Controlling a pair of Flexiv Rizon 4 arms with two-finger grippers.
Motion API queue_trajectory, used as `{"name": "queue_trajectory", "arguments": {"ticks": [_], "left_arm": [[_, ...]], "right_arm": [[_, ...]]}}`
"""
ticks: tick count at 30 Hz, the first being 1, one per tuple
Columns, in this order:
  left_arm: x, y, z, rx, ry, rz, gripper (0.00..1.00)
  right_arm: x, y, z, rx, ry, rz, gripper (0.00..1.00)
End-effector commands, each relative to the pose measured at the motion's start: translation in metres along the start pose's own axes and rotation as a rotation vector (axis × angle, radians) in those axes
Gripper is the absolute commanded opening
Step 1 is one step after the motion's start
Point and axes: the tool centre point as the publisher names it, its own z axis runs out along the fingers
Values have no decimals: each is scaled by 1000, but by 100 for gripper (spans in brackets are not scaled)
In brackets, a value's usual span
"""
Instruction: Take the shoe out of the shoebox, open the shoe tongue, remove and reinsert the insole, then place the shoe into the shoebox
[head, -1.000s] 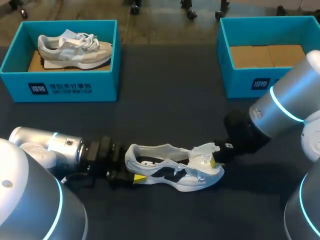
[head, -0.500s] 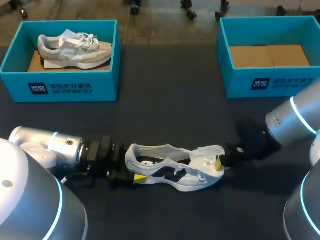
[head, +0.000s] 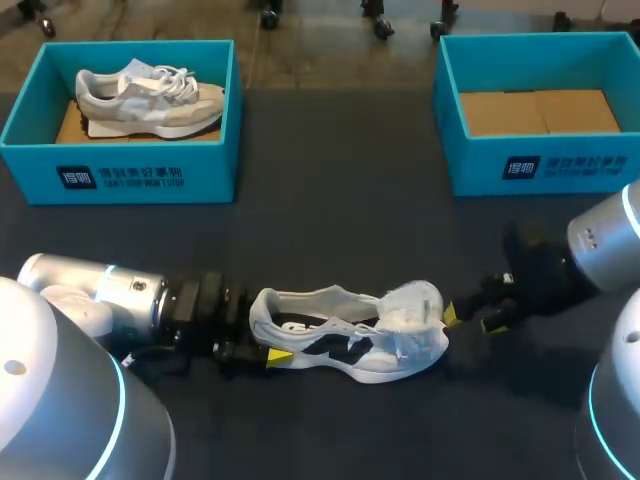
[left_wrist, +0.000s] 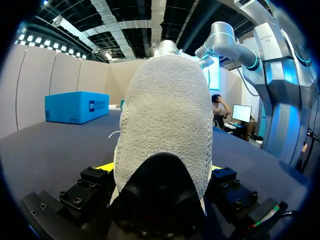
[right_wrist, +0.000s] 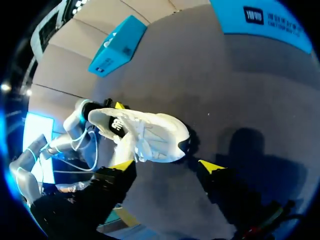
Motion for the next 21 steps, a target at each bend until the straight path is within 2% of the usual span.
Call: {"name": "queue_trajectory", "arguments": {"ticks": [1, 5, 8, 13, 14, 15, 16, 17, 18, 19, 20, 21], "left_arm": [[0, 1, 0, 2, -2, 0, 0], [0, 1, 0, 2, -2, 0, 0], [0, 1, 0, 2, -2, 0, 0], [0, 1, 0, 2, -2, 0, 0], [0, 1, 0, 2, -2, 0, 0], [0, 1, 0, 2, -2, 0, 0], [0, 1, 0, 2, -2, 0, 0], [0, 1, 0, 2, -2, 0, 0], [0, 1, 0, 2, -2, 0, 0], [0, 1, 0, 2, -2, 0, 0], [0, 1, 0, 2, -2, 0, 0], [0, 1, 0, 2, -2, 0, 0]], "right_arm": [[25, 6, -47, 25, -205, -35, 99], [37, 14, -61, 39, -268, -94, 98], [49, 19, -70, 56, -321, -167, 93], [75, 26, -75, 106, -420, -337, 76], [80, 28, -75, 111, -434, -363, 67], [83, 29, -76, 120, -436, -401, 53], [86, 30, -76, 132, -427, -450, 45], [89, 31, -77, 143, -430, -483, 41], [91, 32, -76, 155, -440, -509, 32], [94, 33, -76, 182, -437, -547, 15], [96, 34, -75, 189, -437, -557, 2], [99, 36, -73, 199, -443, -572, 0]]}}
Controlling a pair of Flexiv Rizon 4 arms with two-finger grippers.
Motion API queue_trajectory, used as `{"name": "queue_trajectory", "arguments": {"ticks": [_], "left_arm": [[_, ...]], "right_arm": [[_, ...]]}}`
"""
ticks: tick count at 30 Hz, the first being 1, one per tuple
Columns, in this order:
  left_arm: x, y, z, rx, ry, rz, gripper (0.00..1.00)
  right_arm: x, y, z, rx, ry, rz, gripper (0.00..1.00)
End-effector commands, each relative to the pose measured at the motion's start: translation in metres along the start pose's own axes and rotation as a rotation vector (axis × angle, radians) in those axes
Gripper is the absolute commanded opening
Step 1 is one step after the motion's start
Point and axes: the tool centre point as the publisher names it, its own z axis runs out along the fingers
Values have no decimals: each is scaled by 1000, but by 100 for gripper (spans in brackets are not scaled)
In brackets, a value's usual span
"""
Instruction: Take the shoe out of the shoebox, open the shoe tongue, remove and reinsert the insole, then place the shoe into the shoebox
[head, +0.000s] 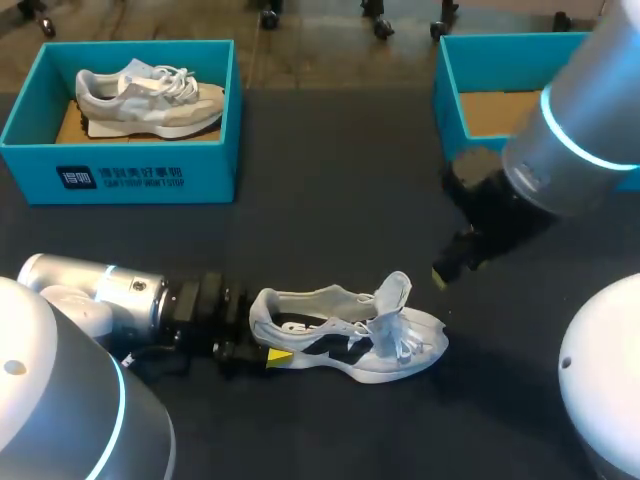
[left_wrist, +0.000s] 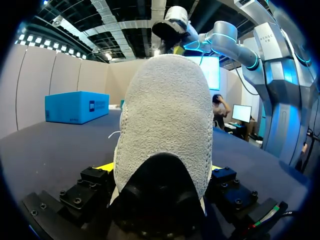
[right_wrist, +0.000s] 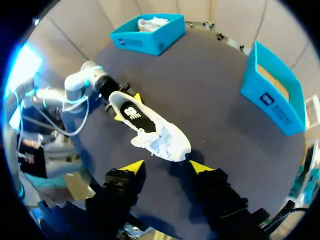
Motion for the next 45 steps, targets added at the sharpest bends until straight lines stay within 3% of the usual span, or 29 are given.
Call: {"name": "queue_trajectory", "arguments": {"ticks": [1, 8, 12, 23, 26, 30, 33, 35, 45], "left_arm": [[0, 0, 0, 1, -2, 0, 0], [0, 0, 0, 1, -2, 0, 0], [0, 0, 0, 1, -2, 0, 0], [0, 0, 0, 1, -2, 0, 0], [0, 0, 0, 1, -2, 0, 0], [0, 0, 0, 1, -2, 0, 0], [0, 0, 0, 1, -2, 0, 0], [0, 0, 0, 1, -2, 0, 0], [0, 0, 0, 1, -2, 0, 0]], "right_arm": [[11, 18, -1, 137, -88, -133, 0], [31, 43, 2, 183, -55, -368, 0], [46, 52, 8, 237, 80, -628, 0], [46, 52, 8, 237, 80, -628, 0], [69, 64, 26, 297, -12, -717, 0], [87, 75, 49, 318, -34, -770, 0], [91, 74, 62, 258, 9, -800, 0], [89, 77, 71, 276, 30, -790, 0], [89, 77, 71, 276, 30, -790, 0]]}}
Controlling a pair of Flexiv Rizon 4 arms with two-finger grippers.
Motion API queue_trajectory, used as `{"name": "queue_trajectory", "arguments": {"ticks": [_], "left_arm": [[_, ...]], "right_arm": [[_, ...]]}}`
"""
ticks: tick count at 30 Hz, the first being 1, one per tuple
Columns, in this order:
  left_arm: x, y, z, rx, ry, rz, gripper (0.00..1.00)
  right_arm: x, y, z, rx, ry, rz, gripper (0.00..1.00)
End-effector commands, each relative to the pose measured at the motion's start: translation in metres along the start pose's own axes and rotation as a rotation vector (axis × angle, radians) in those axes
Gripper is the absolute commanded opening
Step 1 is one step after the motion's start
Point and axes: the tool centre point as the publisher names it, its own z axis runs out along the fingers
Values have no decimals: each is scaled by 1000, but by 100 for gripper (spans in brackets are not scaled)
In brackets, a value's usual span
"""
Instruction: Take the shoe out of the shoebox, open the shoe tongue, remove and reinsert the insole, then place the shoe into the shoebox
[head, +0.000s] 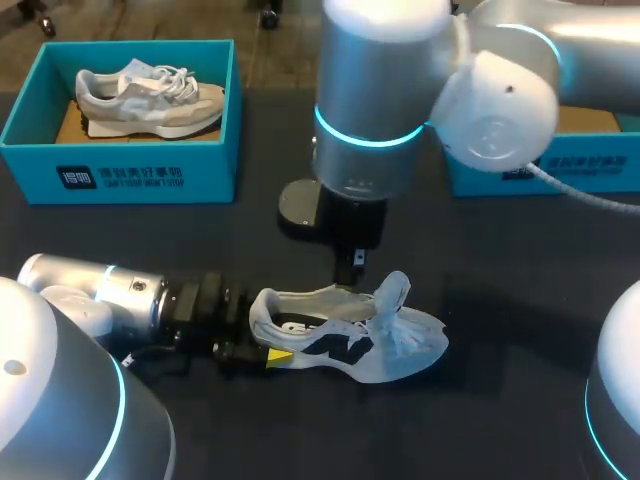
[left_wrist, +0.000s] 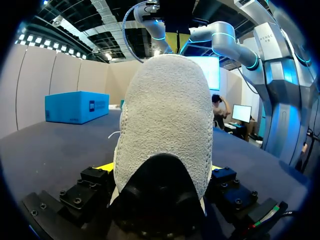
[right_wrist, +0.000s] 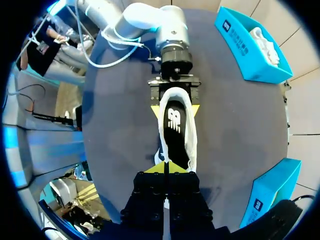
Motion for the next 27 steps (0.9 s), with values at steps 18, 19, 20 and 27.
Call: {"name": "queue_trajectory", "arguments": {"ticks": [18, 19, 20, 27], "left_arm": [[0, 0, 0, 1, -2, 0, 0], [0, 0, 0, 1, -2, 0, 0], [0, 0, 0, 1, -2, 0, 0], [0, 0, 0, 1, -2, 0, 0]], "right_arm": [[12, 31, 25, 20, -102, 16, 0], [12, 37, 30, 30, -114, -28, 0], [12, 42, 33, 31, -126, -55, 0], [9, 45, 51, 11, -171, -95, 0]]}}
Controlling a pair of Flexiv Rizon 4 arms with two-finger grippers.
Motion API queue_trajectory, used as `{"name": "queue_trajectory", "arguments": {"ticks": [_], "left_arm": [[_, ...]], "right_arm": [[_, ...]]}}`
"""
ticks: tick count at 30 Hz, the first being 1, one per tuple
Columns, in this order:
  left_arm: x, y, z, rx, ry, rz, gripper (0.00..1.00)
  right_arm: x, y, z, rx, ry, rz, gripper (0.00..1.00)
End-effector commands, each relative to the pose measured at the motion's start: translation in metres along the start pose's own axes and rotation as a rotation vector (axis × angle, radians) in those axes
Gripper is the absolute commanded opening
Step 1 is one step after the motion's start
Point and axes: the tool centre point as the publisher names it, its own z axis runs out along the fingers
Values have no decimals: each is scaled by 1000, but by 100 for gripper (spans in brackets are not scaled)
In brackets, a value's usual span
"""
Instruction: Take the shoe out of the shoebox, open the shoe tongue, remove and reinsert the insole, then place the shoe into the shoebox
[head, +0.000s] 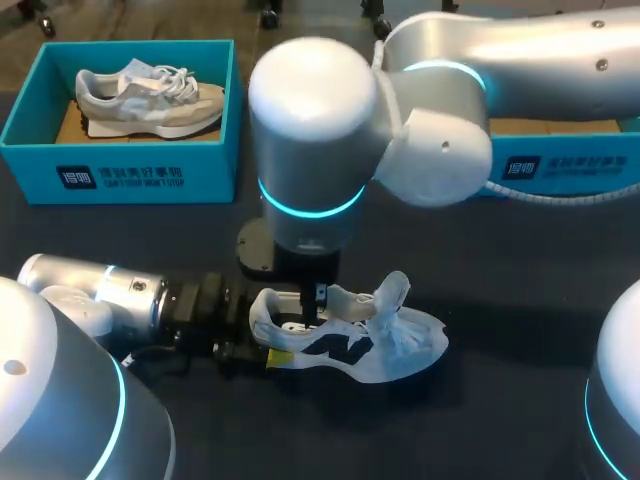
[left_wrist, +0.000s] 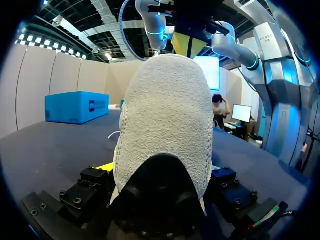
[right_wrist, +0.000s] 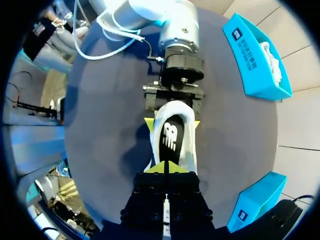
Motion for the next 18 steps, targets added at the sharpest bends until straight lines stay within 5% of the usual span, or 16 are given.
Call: {"name": "queue_trajectory", "arguments": {"ticks": [1, 18], "left_arm": [[0, 0, 0, 1, -2, 0, 0], [0, 0, 0, 1, -2, 0, 0]], "right_arm": [[5, 4, 11, -3, -6, 2, 0], [-1, 7, 30, 1, -34, -23, 0]]}}
